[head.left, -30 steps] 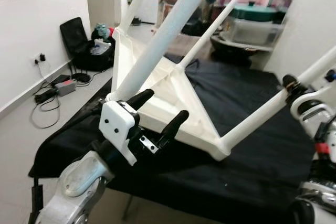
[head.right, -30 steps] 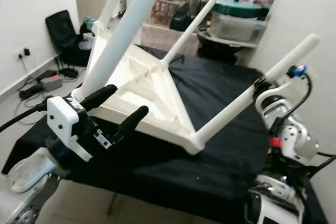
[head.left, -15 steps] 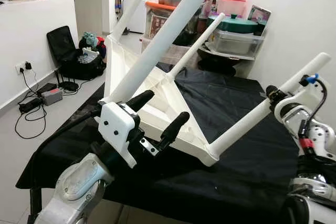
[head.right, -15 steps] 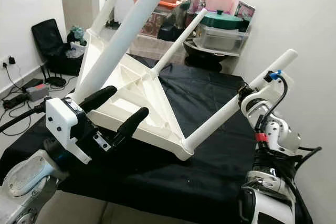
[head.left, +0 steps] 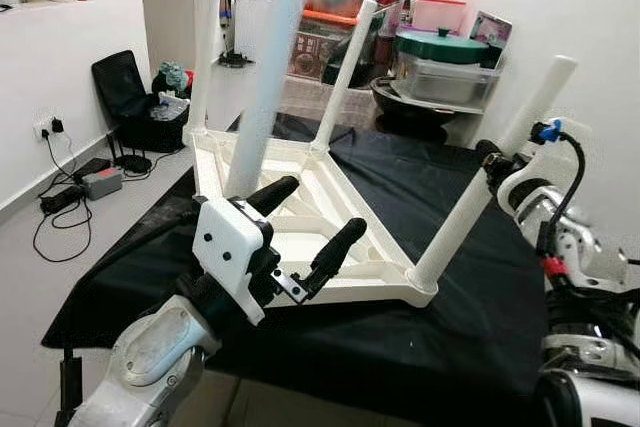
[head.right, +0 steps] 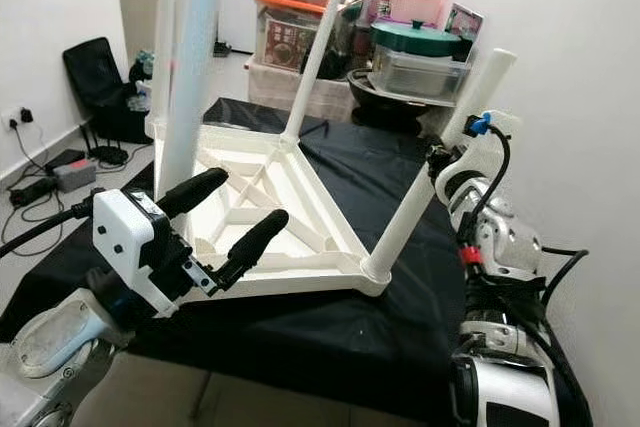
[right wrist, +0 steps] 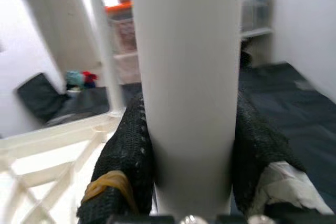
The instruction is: Building children table
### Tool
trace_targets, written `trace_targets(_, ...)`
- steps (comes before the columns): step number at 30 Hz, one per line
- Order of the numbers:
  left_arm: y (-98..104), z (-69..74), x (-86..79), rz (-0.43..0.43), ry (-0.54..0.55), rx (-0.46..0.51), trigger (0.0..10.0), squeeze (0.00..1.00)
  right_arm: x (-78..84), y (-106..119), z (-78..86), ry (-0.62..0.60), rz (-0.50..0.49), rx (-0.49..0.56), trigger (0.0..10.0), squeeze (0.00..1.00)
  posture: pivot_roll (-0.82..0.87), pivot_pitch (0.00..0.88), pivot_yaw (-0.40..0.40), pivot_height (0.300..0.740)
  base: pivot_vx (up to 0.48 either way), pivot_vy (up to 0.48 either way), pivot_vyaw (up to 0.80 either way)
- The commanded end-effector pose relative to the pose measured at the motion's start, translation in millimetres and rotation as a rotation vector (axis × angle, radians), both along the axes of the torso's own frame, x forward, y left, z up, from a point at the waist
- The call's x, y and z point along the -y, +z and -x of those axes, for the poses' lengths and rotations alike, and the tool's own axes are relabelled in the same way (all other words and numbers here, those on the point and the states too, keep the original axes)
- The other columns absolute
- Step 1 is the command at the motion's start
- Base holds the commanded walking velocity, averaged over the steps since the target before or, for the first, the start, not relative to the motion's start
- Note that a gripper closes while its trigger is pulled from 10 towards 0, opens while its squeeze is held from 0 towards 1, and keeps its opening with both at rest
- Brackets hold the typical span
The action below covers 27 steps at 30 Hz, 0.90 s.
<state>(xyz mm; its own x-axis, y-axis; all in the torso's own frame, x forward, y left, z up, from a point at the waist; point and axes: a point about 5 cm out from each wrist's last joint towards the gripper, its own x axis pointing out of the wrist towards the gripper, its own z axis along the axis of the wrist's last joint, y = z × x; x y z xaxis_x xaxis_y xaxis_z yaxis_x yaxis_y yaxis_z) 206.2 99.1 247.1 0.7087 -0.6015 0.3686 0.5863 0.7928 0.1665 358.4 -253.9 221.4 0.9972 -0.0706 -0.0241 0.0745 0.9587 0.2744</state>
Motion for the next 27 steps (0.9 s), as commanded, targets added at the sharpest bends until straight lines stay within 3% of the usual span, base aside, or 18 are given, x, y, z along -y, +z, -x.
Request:
trace_targets(1, 0.1, 2.6, 0.7, 0.002, -0.002, -0.006, 10.0, 0.00, -13.5, -31.2, 1.0, 0.097, -0.057, -0.105, 10.0, 0.00, -0.05, 0.078, -0.101, 0.740, 0.000, 0.000, 0.00)
trace_targets(5, -0.2, 2.9, 0.6, 0.001, -0.001, -0.007, 10.0, 0.00, -22.5, -22.0, 1.5, 0.161, -0.008, -0.054, 10.0, 0.00, -0.05, 0.078, -0.099, 0.740, 0.000, 0.000, 0.00)
trace_targets(8, -0.8, 2.5, 0.1, 0.002, 0.000, -0.010, 10.0, 0.00, -53.1, -8.9, 9.4, 0.343, 0.127, 0.007, 10.0, 0.00, -0.06, 0.077, -0.099, 0.740, 0.000, 0.000, 0.00)
trace_targets(9, -0.7, 2.3, 0.1, 0.002, -0.001, -0.010, 10.0, 0.00, -58.3, -8.1, 11.8, 0.367, 0.155, 0.004, 10.0, 1.00, -0.06, 0.078, -0.098, 0.740, 0.000, 0.000, 0.00)
trace_targets(14, -0.7, 2.3, 0.3, 0.003, -0.003, -0.010, 10.0, 0.00, -61.8, -5.8, 13.7, 0.390, 0.162, 0.011, 10.0, 1.00, -0.06, 0.076, -0.100, 0.740, 0.000, 0.000, 0.00)
trace_targets(21, -2.1, 2.3, 1.7, 0.003, -0.006, -0.015, 10.0, 0.00, -63.9, 15.1, 22.5, 0.487, 0.110, 0.113, 10.0, 1.00, -0.07, 0.074, -0.099, 0.740, 0.000, 0.000, 0.00)
trace_targets(27, -2.7, 2.6, 3.2, 0.004, -0.011, -0.018, 10.0, 0.00, -52.5, 25.6, 33.5, 0.545, 0.145, 0.171, 10.0, 1.00, -0.07, 0.072, -0.099, 0.740, 0.000, 0.000, 0.00)
